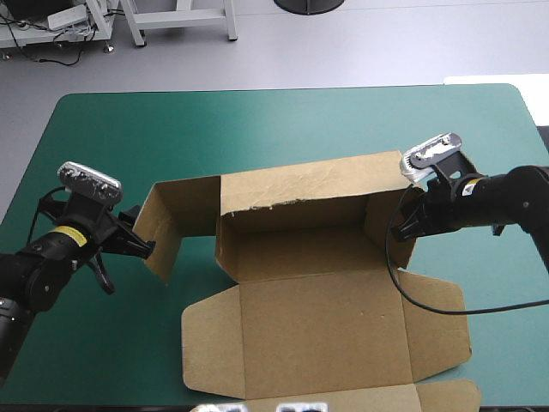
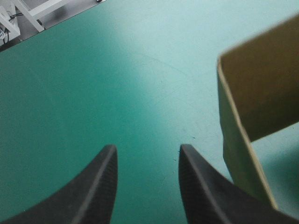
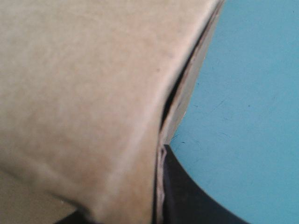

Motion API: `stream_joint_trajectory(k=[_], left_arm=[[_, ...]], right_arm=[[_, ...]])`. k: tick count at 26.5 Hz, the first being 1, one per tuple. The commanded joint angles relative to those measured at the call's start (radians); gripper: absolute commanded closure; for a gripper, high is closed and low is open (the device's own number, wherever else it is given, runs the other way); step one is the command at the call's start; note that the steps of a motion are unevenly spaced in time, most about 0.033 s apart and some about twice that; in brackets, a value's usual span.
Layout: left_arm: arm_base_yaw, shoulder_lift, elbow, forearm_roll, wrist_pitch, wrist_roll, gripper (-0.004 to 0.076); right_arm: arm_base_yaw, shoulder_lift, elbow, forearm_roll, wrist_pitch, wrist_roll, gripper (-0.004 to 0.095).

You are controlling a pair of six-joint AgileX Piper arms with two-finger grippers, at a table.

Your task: Fold the box

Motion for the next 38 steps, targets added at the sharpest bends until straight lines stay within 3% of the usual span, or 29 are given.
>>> stream_joint_trajectory(k=[1, 9, 21, 29, 31, 35, 38], left_arm=[[0.002, -0.078, 0.04, 0.02, -0.115, -0.028, 0.0419], [0.002, -0.204, 0.059, 0.272, -0.077, -0.227, 0.0421], [0.002, -0.223, 0.061, 0.278, -0.054, -0.235, 0.0423], [0.0, -0.223, 0.061, 0.26, -0.068, -0.235, 0.0423], [0.0, -0.223, 0.061, 0.26, -0.07, -0.235, 0.0423], [0.0, -0.223, 0.061, 0.258, -0.067, -0.235, 0.0423], [0.0, -0.223, 0.061, 0.258, -0.067, -0.235, 0.0423]], right_arm=[[-0.011, 0.06, -0.094, -0.017, 0.105, 0.01, 0.0933], [-0.011, 0.304, -0.228, -0.013, 0.105, 0.032, 0.0933], [-0.011, 0.576, -0.459, -0.006, 0.105, 0.046, 0.0933], [-0.011, 0.684, -0.487, 0.002, 0.105, 0.015, 0.0923], [-0.011, 0.686, -0.505, 0.018, 0.103, -0.029, 0.0822], [-0.011, 0.686, -0.613, 0.036, 0.105, 0.011, 0.0435], [-0.011, 0.686, -0.661, 0.036, 0.105, 0.041, 0.0403]])
